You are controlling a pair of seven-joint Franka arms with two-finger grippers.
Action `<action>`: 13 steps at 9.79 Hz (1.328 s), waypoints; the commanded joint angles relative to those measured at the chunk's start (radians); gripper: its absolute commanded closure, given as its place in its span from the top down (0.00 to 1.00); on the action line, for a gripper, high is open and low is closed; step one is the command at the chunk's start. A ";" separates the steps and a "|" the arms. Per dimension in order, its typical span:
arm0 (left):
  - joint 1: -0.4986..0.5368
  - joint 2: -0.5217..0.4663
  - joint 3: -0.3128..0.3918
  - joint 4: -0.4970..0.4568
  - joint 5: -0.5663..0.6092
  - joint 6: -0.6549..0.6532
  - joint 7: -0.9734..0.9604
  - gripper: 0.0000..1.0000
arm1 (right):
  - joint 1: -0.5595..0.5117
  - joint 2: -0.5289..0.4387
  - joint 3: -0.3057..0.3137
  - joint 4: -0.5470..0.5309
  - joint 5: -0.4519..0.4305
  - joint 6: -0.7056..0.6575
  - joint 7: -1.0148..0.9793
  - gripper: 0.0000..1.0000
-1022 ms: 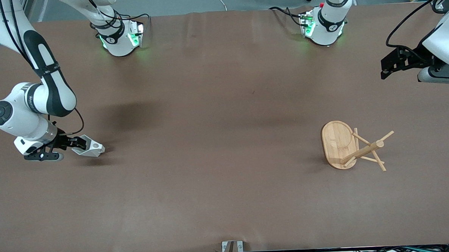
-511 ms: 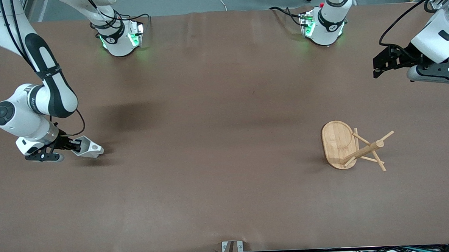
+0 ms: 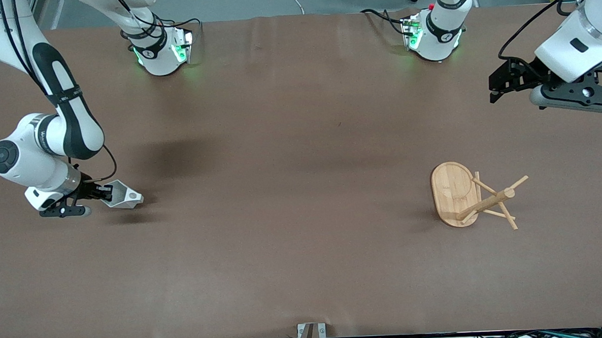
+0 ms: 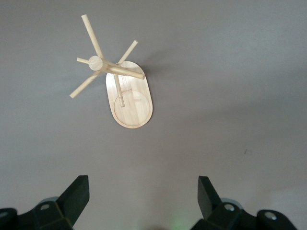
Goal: Hang cup on rack
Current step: 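Lift the cup with the right gripper while the left gripper approaches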
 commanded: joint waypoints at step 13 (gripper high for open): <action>0.003 0.044 -0.340 -0.068 -0.198 0.066 0.024 1.00 | 0.135 0.033 0.432 0.228 1.378 -0.391 -0.189 0.00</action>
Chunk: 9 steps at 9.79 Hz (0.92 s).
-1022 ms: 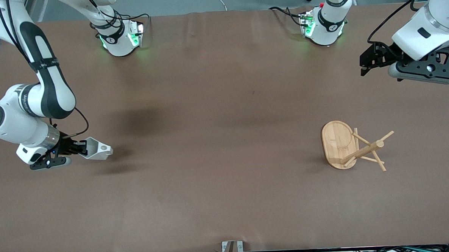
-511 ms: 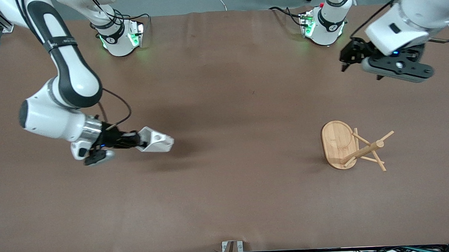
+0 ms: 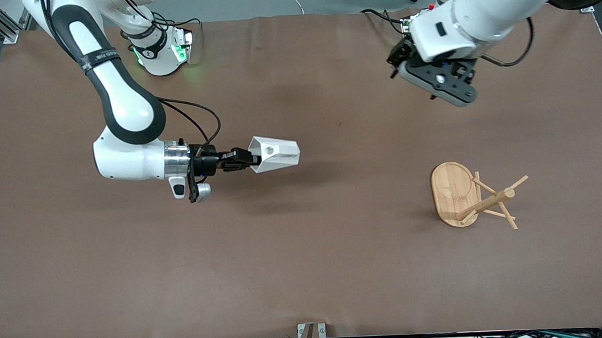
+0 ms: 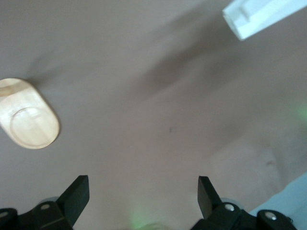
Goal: Hang cup on rack
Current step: 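Lift the cup with the right gripper while the left gripper approaches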
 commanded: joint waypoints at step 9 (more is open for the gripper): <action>-0.054 0.186 -0.209 -0.061 0.002 0.472 0.245 1.00 | 0.078 0.004 0.017 0.007 0.290 -0.024 -0.131 0.00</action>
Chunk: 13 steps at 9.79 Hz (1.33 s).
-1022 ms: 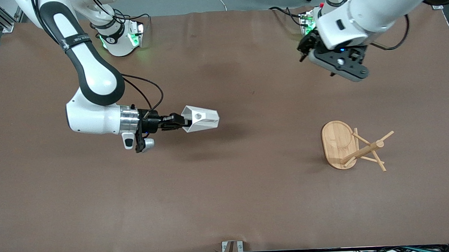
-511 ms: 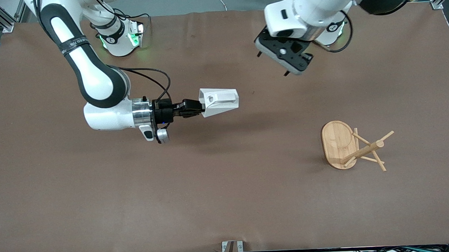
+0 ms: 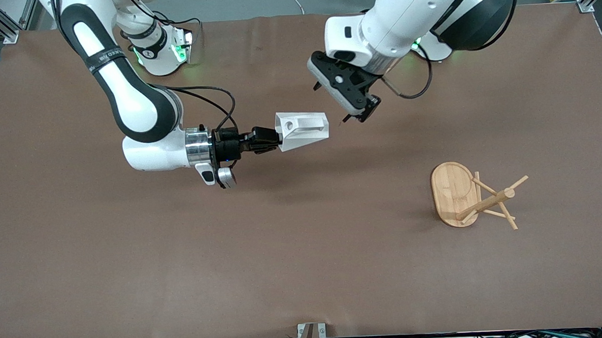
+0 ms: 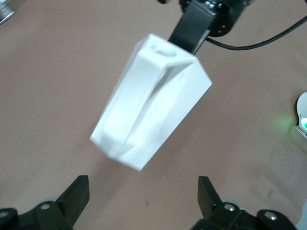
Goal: Hang cup on rack
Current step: 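Grasp the cup rim with the left gripper from the right gripper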
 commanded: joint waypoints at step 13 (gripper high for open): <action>-0.072 0.171 -0.006 0.088 0.104 -0.046 0.208 1.00 | 0.015 -0.066 0.040 -0.046 0.081 0.008 -0.044 0.01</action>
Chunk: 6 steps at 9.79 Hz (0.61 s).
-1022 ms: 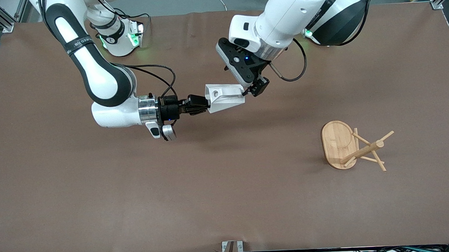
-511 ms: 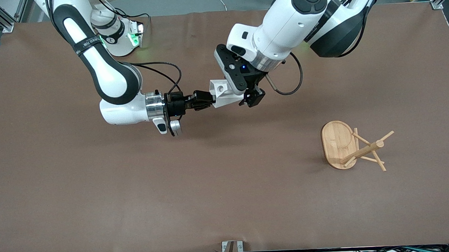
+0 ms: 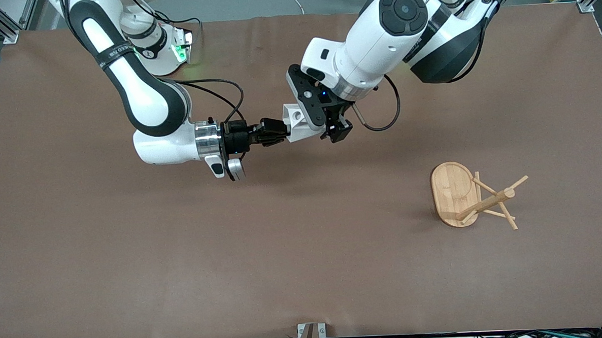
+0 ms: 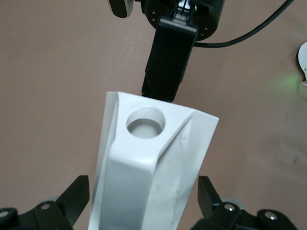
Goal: Hang cup on rack
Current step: 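Grasp the cup rim with the left gripper from the right gripper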
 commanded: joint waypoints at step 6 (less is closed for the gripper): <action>-0.021 0.042 -0.001 -0.014 0.024 -0.042 0.009 0.00 | -0.005 -0.057 0.020 -0.018 0.058 0.050 0.004 0.99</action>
